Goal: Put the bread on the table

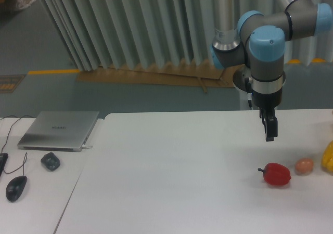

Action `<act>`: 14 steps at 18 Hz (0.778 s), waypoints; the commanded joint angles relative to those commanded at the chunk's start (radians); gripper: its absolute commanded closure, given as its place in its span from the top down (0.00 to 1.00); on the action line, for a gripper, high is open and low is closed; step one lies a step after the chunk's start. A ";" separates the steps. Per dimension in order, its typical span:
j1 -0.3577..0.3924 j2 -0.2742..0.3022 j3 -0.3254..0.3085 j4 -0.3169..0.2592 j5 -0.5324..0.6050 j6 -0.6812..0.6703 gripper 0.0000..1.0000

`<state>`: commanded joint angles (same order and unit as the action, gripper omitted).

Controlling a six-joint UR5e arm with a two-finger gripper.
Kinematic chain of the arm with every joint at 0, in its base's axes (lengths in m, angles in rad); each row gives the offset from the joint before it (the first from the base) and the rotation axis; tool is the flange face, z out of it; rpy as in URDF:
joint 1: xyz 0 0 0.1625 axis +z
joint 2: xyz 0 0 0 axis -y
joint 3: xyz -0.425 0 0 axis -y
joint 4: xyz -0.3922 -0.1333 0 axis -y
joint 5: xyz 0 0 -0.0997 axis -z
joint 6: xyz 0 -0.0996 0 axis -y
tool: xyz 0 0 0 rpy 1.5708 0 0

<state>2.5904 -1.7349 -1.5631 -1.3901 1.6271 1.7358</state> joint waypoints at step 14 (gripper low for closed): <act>-0.007 0.001 -0.005 -0.001 0.000 0.002 1.00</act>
<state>2.5833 -1.7334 -1.5677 -1.3913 1.6276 1.7380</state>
